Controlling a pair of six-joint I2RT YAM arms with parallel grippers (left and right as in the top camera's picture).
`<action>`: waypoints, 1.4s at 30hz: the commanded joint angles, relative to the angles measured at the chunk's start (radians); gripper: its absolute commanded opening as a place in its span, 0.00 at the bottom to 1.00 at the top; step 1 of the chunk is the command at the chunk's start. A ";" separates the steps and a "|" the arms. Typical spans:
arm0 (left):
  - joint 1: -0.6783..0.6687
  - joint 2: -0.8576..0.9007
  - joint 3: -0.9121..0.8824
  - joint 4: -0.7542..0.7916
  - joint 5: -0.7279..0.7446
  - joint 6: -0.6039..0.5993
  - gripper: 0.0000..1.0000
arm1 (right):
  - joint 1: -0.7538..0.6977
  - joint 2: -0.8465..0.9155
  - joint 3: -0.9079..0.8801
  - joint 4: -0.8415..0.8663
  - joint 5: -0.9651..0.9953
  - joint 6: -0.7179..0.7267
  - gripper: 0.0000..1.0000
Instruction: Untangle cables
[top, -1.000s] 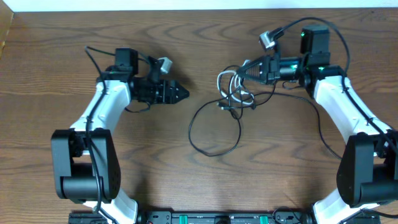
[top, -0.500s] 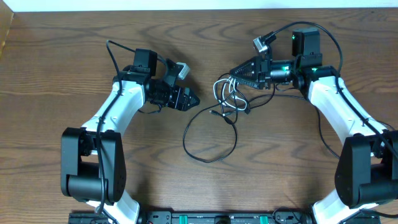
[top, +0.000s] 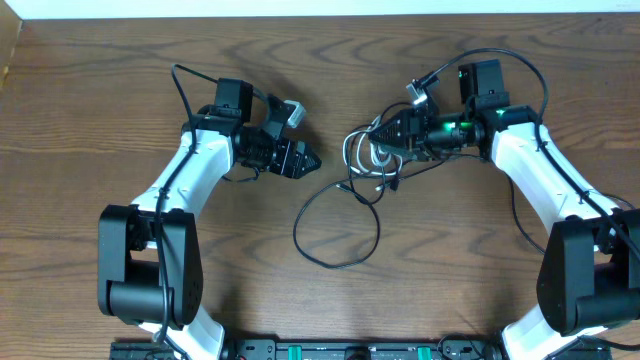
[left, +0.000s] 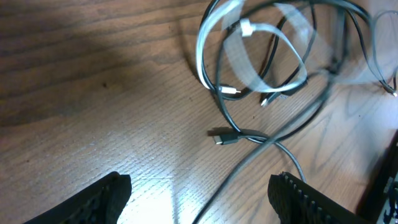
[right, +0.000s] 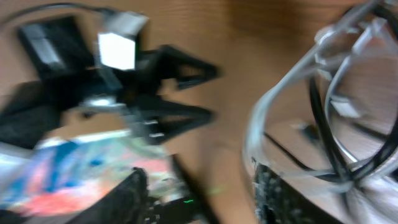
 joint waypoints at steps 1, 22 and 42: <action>0.000 0.001 -0.002 0.006 -0.005 0.013 0.76 | 0.009 -0.025 0.006 -0.026 0.137 -0.145 0.57; 0.000 0.001 -0.002 0.009 -0.005 0.013 0.77 | 0.008 -0.025 0.005 -0.018 0.580 -0.114 0.42; 0.000 0.001 -0.002 0.009 -0.005 0.013 0.77 | 0.112 0.090 0.001 0.161 0.678 -0.042 0.26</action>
